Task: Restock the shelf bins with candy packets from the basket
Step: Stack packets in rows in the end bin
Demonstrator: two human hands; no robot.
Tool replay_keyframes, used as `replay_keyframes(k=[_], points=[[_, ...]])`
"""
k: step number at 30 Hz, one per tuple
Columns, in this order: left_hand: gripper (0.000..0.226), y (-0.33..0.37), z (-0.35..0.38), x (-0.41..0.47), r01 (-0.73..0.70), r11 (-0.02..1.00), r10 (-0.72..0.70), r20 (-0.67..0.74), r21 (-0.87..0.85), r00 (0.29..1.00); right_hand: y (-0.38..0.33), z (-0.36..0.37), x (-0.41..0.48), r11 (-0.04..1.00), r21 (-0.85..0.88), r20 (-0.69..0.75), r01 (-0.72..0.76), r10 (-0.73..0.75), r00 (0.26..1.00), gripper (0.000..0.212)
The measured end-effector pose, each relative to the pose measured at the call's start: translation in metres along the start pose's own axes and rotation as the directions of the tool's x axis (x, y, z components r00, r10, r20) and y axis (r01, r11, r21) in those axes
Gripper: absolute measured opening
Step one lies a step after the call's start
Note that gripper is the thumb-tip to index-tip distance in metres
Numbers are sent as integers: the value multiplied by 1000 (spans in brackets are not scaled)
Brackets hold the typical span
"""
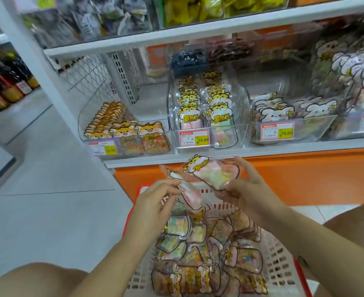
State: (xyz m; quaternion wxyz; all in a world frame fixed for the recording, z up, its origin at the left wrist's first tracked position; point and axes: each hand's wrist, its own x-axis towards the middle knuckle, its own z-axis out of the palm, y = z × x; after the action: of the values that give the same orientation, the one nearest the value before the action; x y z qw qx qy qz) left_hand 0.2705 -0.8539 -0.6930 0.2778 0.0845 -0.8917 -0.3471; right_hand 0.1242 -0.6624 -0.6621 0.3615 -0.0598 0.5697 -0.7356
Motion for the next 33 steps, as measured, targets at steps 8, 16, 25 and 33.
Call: replay_keyframes(k=[8, 16, 25, 33], points=[[13, 16, -7, 11, -89, 992, 92, -39, 92, 995, -1, 4, -10, 873, -448, 102, 192, -163, 981, 62], [14, 25, -3, 16, -222, 960, 222, 19, 172, 975, 6, 25, -35, 635, -592, 449, 496, -252, 857, 42], [19, 23, 0, 21, -209, 961, 210, 17, 179, 978, 21, 29, -26, 907, -299, 403, 296, -161, 901, 22], [129, 33, 9, 21, 703, 637, -737, 15, -316, 676, 19, 34, -29, 887, -305, 394, 345, -212, 894, 36]])
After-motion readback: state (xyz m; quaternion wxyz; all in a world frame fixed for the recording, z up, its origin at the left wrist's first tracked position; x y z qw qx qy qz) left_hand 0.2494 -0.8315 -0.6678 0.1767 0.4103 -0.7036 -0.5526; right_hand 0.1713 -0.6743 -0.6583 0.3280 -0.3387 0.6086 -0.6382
